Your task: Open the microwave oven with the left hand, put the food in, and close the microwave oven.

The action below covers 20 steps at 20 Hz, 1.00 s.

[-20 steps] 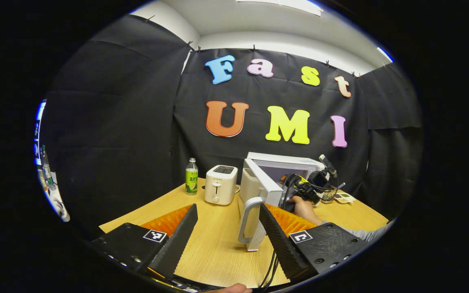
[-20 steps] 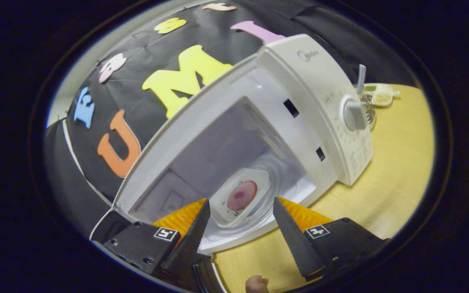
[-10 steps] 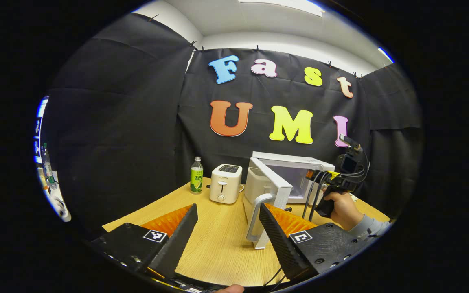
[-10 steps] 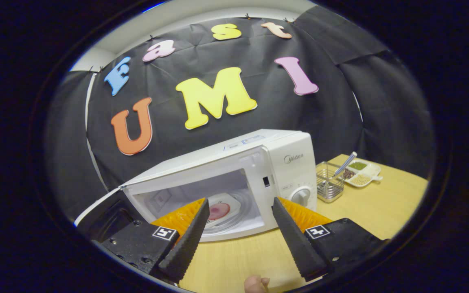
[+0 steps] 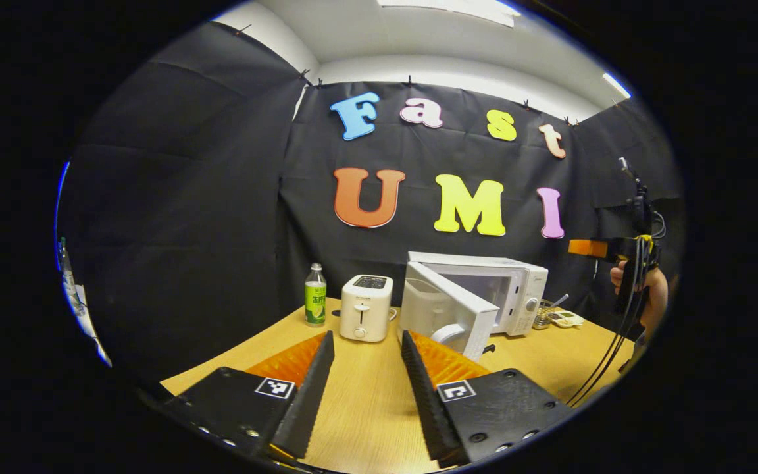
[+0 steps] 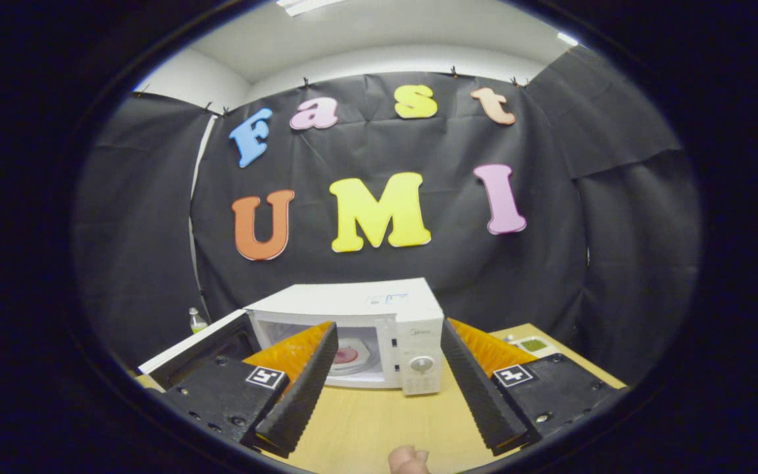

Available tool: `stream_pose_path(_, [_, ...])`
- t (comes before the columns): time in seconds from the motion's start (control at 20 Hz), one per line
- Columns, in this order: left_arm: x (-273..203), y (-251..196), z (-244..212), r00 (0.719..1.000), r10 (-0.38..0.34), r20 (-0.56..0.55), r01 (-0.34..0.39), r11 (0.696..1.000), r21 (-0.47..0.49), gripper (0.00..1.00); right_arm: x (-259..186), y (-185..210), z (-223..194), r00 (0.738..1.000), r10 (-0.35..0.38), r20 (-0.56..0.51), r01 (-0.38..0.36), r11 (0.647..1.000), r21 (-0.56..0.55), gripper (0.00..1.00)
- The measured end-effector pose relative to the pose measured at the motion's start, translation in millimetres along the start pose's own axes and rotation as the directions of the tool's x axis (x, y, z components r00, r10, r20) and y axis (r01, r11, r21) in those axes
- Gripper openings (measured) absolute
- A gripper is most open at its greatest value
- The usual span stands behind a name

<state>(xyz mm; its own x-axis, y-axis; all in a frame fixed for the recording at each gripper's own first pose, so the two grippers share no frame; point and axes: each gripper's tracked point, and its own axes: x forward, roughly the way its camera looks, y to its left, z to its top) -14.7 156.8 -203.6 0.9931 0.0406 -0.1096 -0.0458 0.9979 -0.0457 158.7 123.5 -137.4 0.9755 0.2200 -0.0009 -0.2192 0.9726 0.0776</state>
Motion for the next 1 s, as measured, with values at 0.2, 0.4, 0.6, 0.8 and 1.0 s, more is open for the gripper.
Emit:
stream_pose_path(0.2, [8.7,2.4,-2.8,1.000,0.000,0.027,-0.002,0.999,0.054,0.30,-66.7,-35.5,40.5,0.998,0.007,0.064,-0.006,1.000,-0.017,1.00])
stream_pose_path(0.4, [19.2,-18.8,-12.8,0.998,-0.060,0.001,0.060,0.997,0.047,0.00,-123.5,-61.3,58.2,0.995,0.033,0.090,-0.035,0.999,0.015,1.00])
stream_pose_path(0.6, [39.3,-27.0,-27.7,0.996,-0.088,-0.029,0.089,0.995,0.047,0.00,-173.7,-89.7,70.6,0.993,0.028,0.112,-0.030,0.999,0.021,1.00])
stream_pose_path(0.8, [62.2,-35.3,-47.0,0.994,-0.092,-0.056,0.095,0.994,0.045,0.00,-215.3,-114.4,73.5,0.993,0.010,0.121,-0.016,0.999,0.044,1.00])
stream_pose_path(1.0, [81.3,-48.0,-67.0,0.990,-0.116,-0.086,0.120,0.991,0.051,0.00,-244.1,-130.7,82.7,0.989,0.016,0.147,-0.024,0.998,0.056,1.00])
